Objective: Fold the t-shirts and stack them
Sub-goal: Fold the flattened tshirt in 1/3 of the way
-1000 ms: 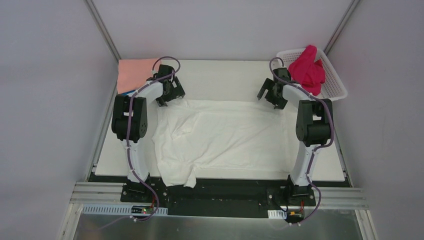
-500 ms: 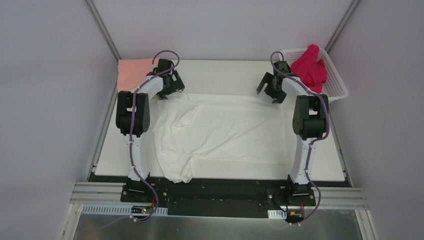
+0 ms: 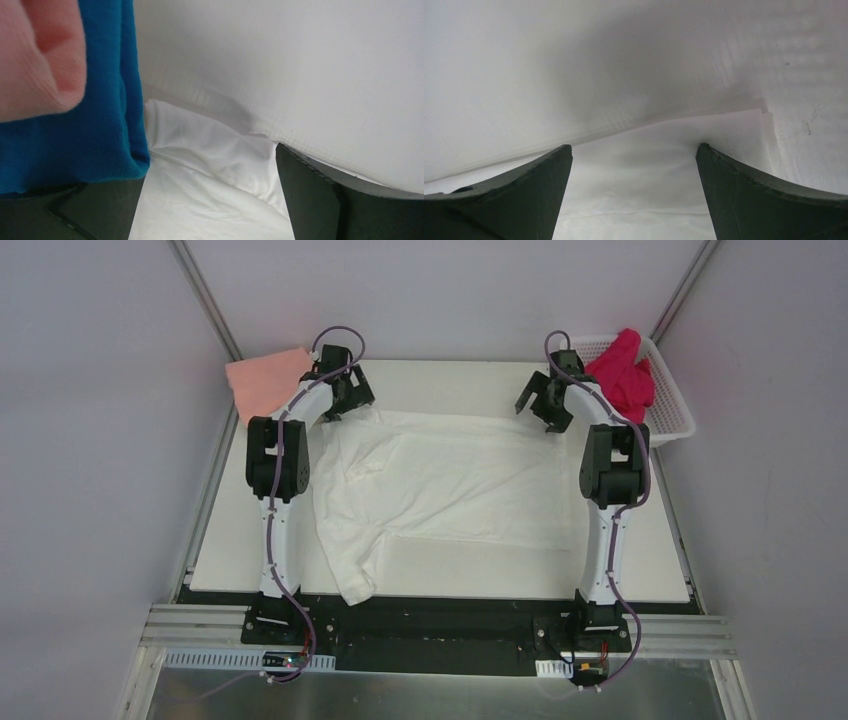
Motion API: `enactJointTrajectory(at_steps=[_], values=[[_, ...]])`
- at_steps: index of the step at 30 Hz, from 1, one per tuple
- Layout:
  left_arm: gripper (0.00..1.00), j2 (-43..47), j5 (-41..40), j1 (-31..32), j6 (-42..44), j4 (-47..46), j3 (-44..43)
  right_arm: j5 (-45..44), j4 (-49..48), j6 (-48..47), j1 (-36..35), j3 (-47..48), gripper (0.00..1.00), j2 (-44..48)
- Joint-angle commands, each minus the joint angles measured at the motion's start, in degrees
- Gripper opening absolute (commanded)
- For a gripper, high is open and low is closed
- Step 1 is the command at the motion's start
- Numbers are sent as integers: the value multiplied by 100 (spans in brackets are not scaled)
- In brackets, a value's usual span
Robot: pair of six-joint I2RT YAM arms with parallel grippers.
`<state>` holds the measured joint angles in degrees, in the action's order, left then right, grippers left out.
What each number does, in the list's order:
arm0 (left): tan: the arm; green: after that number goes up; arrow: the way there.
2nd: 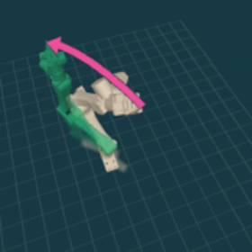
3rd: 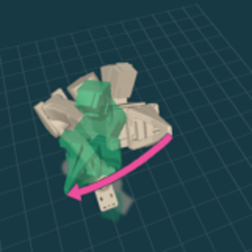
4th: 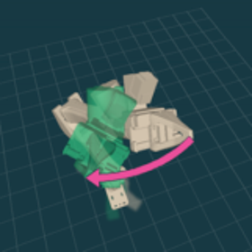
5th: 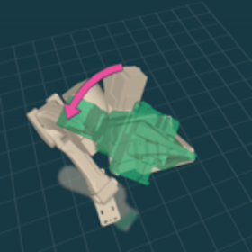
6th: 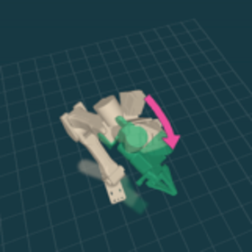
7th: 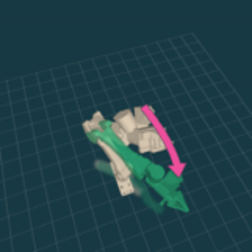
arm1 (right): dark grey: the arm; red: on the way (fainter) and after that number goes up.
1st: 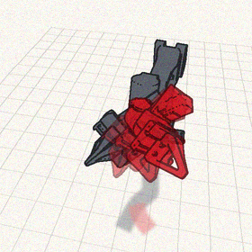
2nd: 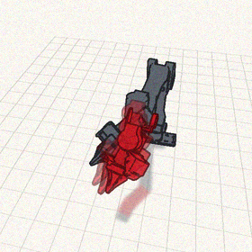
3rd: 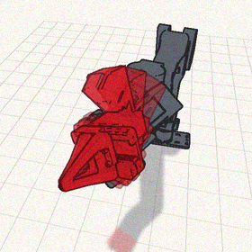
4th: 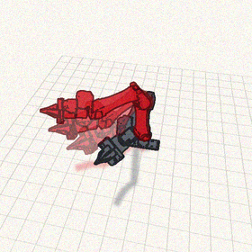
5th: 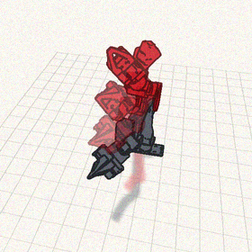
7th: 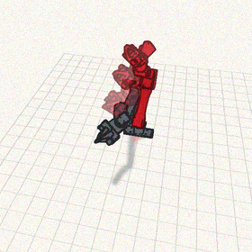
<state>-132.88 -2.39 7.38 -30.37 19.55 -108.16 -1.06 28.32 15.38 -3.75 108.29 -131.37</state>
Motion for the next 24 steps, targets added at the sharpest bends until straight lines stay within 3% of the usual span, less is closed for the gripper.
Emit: enactJointTrajectory(at_steps=[1,7,14,18,24], values=[[99,-560,231,-89,163,62,-486,-415,8,-232,192,452,99,-180],[99,-674,778,-85,269,167,-1091,52,35,-434,129,763,99,-132],[99,129,941,-60,449,354,-866,-191,174,-789,-254,502,99,839],[99,743,950,35,663,779,-539,-108,78,-693,-469,-338,99,1674],[99,1978,608,347,669,949,940,141,-190,8,-635,-2298,99,3124]])
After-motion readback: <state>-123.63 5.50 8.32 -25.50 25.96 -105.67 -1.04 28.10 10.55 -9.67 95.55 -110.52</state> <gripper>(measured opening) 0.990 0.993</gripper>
